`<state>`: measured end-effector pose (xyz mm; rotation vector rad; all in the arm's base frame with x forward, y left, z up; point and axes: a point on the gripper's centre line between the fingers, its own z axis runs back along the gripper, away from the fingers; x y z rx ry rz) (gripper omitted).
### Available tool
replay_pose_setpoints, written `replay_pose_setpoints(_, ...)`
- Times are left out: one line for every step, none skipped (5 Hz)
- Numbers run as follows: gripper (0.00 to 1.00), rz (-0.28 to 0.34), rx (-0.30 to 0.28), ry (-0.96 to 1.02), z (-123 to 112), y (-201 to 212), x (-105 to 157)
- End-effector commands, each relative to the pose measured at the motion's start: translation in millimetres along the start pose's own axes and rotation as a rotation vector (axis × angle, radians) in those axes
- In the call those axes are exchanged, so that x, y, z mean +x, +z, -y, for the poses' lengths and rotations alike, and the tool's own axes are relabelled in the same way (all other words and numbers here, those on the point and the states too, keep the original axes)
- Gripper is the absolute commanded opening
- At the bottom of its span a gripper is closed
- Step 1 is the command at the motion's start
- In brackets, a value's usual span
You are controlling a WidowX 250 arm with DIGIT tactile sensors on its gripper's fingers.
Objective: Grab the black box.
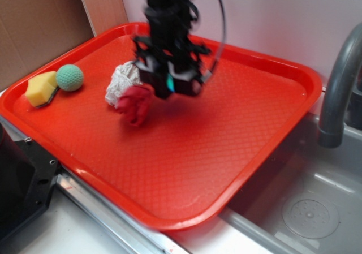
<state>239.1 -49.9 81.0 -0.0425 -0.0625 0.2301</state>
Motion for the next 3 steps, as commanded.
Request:
replay_pose_setpoints(0.00,0.148,-0.078,0.042,-58.9,107.2,-30.8)
replay_pose_setpoints(0.00,0.210,-0.016,0.141,-57.4,134.3,-24.6)
replay_pose_setpoints(0.00,0.156,-0.003,0.085,-52.7,120.8,-12.6)
